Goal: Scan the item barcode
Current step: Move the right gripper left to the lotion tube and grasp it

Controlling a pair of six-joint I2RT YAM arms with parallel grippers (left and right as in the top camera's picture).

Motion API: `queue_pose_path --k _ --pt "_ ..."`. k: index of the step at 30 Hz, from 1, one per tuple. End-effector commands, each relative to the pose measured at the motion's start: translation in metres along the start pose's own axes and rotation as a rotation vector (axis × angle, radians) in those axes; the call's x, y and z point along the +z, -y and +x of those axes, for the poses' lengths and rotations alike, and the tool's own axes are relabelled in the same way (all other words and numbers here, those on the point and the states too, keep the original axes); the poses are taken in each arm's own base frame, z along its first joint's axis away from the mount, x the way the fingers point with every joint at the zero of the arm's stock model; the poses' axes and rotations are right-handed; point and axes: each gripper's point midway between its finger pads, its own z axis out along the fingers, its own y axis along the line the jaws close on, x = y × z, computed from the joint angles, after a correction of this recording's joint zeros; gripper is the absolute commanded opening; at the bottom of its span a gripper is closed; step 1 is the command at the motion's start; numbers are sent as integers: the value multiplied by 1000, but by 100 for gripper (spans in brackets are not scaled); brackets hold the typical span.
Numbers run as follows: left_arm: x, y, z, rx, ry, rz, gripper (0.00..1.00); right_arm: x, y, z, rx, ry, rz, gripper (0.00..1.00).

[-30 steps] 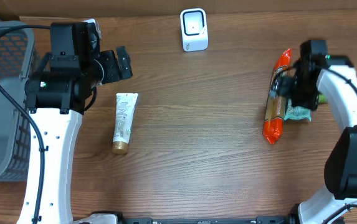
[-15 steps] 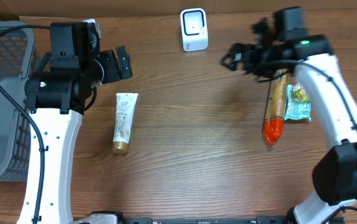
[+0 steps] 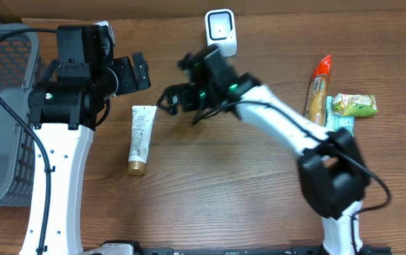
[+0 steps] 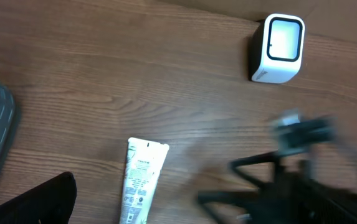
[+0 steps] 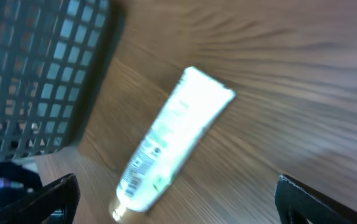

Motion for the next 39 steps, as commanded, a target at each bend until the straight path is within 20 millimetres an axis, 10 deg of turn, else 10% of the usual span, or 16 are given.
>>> queue_pose_path --k 1,12,23,39 --pt "-2 0 -3 -11 12 -8 100 38 -15 23 -38 -61 -20 100" --pt "-2 0 -3 -11 12 -8 100 110 -27 52 -287 -94 135 100" --pt "-2 0 -3 -11 12 -8 99 135 -24 68 -346 -71 229 100" --pt "-2 0 -3 -11 12 -8 100 113 -15 70 -220 -183 207 34"
